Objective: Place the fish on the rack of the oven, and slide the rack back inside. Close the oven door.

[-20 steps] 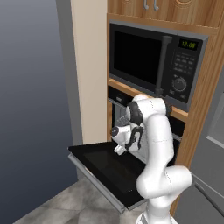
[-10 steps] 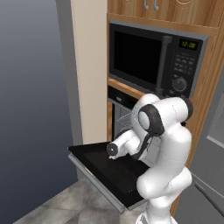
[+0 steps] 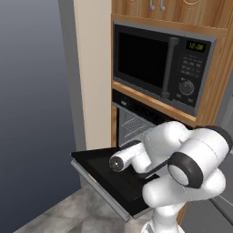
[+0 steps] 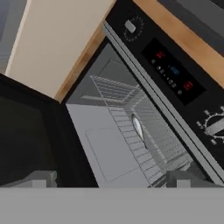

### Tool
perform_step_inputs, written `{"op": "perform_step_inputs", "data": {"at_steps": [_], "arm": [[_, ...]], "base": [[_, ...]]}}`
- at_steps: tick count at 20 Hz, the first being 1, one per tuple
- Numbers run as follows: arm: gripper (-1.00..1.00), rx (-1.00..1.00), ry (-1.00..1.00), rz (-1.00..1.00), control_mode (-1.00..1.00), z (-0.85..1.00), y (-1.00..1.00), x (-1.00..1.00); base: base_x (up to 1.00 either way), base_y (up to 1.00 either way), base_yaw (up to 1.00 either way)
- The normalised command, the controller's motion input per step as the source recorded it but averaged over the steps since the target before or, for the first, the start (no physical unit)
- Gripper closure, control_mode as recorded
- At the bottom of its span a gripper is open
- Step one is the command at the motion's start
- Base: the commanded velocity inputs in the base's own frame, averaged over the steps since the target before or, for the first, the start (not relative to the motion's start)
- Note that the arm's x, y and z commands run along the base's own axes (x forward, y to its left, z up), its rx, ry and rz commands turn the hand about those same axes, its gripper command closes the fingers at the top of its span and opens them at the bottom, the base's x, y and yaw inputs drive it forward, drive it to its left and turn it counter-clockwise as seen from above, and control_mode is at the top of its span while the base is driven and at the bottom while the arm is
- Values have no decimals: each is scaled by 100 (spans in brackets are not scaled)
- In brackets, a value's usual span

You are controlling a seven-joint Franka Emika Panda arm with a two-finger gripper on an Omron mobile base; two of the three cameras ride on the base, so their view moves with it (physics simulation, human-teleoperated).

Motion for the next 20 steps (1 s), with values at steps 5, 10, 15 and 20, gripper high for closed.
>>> {"op": "perform_step_inputs", "data": {"at_steps": [5, 10, 15, 20], "arm": [[-100, -27, 29, 2, -100, 85, 44, -1], [-100, -45, 17, 3, -100, 79, 31, -3], [-100, -71, 0, 5, -100, 8, 45, -20], [-100, -77, 3, 6, -100, 0, 43, -23]], "base": [[0, 0, 0], [0, 0, 0], [0, 0, 0], [0, 0, 0]]}}
